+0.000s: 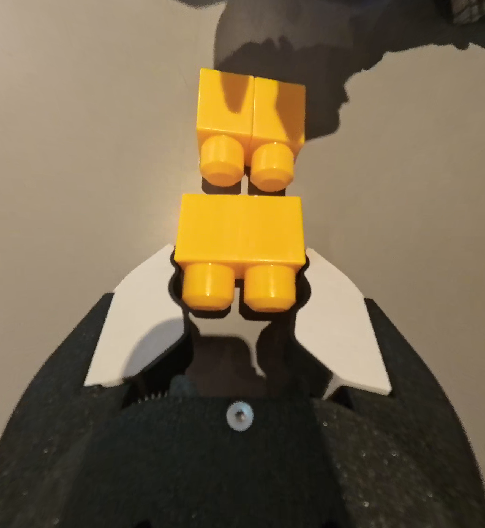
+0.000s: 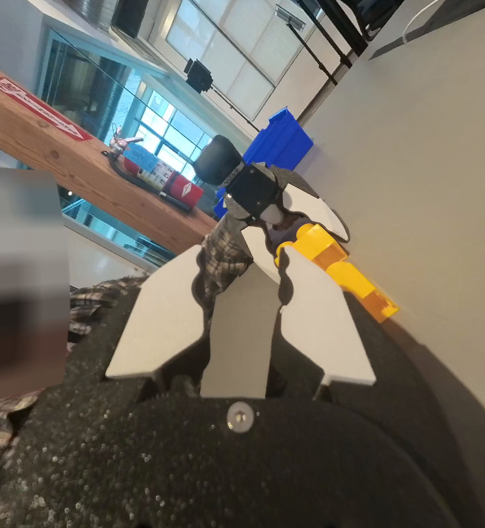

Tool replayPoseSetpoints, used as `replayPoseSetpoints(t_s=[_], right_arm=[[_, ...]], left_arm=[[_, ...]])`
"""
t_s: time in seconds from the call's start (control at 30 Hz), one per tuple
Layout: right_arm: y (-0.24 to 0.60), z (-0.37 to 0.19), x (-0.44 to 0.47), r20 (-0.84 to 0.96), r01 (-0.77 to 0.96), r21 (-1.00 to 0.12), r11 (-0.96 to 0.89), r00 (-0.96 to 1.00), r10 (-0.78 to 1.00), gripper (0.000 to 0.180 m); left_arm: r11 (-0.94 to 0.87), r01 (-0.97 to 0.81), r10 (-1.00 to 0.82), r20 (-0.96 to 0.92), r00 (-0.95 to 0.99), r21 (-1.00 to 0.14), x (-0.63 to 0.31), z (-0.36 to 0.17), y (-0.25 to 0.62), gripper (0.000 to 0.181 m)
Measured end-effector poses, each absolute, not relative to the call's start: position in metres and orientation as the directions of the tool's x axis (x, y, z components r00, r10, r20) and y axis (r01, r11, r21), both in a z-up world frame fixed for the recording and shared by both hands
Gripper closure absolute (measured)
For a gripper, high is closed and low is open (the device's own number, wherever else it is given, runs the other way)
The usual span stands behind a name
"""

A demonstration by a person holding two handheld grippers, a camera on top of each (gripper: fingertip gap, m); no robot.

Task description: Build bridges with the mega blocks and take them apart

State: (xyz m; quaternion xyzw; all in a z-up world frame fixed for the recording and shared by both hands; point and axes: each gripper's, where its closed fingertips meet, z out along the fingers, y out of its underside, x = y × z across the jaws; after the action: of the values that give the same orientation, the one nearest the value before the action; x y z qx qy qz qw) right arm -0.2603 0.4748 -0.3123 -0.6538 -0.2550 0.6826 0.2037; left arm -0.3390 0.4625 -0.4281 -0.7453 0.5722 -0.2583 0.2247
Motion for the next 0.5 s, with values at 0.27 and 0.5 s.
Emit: replayPoseSetpoints(t_s=[0.27,0.5], right_arm=[[0.467,-0.318,-0.266,-0.742,0.114,-0.669,-0.735,-0.040,0.669,0.127],[0.479,-0.346,-0.257,-0.288,0.318,-0.897,-0.307,0.106,0.952,0.093]], left_arm=[[-0.241,-0.760,-0.969,0.106,0.224,-0.604,-0.344,-0.428,0.462,0.093],[-0.244,-0.650,-0.962,0.095,0.256,-0.720,-0.365,-0.390,0.470,0.080]])
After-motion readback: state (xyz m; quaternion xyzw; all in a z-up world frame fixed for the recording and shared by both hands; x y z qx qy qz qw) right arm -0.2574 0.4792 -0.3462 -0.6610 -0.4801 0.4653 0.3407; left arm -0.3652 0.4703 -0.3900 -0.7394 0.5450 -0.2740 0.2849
